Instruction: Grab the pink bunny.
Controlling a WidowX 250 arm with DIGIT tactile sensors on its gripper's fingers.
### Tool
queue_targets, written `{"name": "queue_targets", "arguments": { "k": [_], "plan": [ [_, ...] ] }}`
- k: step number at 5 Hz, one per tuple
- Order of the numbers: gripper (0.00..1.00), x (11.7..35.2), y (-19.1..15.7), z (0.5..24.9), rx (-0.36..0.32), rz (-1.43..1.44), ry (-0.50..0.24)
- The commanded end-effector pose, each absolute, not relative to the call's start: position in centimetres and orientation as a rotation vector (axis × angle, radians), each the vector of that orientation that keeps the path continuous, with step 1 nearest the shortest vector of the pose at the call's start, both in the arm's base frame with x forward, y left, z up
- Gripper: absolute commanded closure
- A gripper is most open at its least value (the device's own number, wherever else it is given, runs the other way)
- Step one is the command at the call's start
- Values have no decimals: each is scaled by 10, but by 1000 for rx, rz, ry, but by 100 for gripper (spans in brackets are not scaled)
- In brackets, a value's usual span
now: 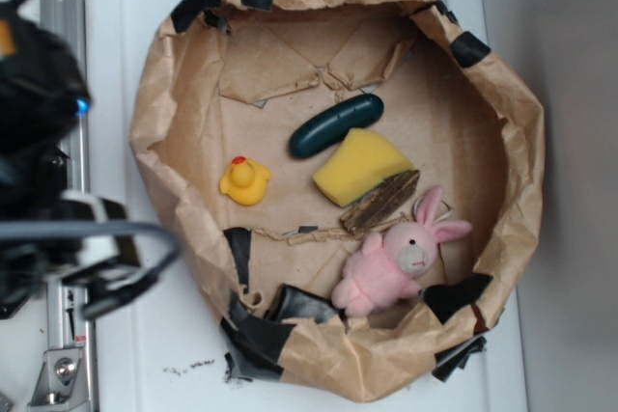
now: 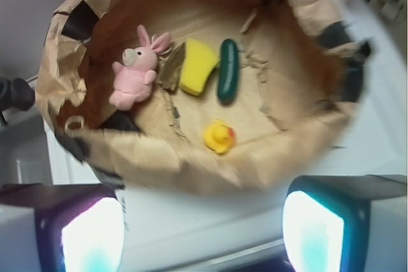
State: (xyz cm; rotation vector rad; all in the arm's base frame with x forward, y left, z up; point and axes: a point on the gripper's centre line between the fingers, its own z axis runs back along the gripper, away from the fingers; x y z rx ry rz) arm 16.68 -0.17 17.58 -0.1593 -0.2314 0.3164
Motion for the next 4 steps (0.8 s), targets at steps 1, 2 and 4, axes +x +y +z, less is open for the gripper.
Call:
{"name": "queue_targets", "arguments": {
  "k": [1, 2, 4],
  "plan": [
    [0, 242, -23, 136, -243, 363, -201],
    [0, 263, -26, 109, -284, 445, -182],
    [0, 281, -45, 51, -347, 716, -60]
  ]
}}
